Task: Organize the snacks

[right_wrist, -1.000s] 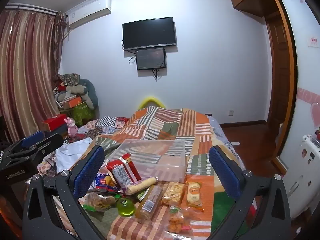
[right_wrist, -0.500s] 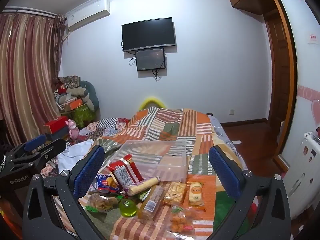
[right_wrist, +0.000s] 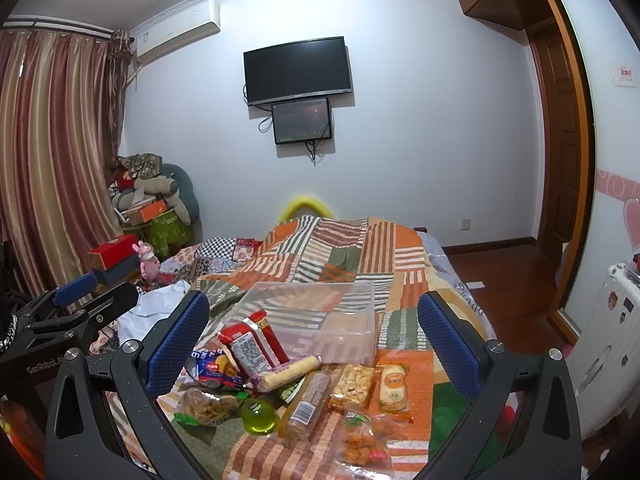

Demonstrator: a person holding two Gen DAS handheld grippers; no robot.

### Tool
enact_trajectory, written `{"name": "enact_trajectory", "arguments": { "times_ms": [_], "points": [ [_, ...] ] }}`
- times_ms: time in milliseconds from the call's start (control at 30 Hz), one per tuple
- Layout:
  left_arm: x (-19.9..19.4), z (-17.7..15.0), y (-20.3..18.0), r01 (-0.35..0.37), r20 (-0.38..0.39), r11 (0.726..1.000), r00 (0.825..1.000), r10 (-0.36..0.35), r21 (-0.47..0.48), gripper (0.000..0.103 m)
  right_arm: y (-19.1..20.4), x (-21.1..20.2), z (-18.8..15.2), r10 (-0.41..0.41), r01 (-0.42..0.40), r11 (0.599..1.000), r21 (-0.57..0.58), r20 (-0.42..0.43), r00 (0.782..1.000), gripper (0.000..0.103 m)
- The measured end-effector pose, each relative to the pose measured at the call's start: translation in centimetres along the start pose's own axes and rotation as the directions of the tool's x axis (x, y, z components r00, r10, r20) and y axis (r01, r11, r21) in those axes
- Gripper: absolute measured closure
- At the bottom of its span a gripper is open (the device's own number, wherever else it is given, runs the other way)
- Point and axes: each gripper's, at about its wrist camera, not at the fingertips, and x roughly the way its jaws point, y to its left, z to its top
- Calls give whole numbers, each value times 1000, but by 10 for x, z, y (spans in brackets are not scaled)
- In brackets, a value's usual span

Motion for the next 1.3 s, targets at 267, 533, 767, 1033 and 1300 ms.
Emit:
{"name": "enact_trajectory", "arguments": {
  "times_ms": [267,533,767,1033,1300],
  "points": [
    [2,-2,-1,8,-3,1000,1000,-8,4,0,3,-2,0,2,-2,1000,-6,5,1000,0],
    [2,-2,-3,10,-2,1000,1000,-10,9,0,2,-2,-1,6,-6,1000,-7,9,1000,0],
    [4,-1,-1,13,-9,1000,1000,-13,0,0,2,-2,-1,10,-10,1000,-7,8,1000,0],
    [4,-3,-2,5,-3,1000,1000,-5,9,0,2,-2,-1,10,-10,1000,-10,10,1000,0],
    [4,-2,-2,0,1,1000,1000,0,10,0,4,-2,1,15,-15,1000,-13,7,1000,0]
  ]
}}
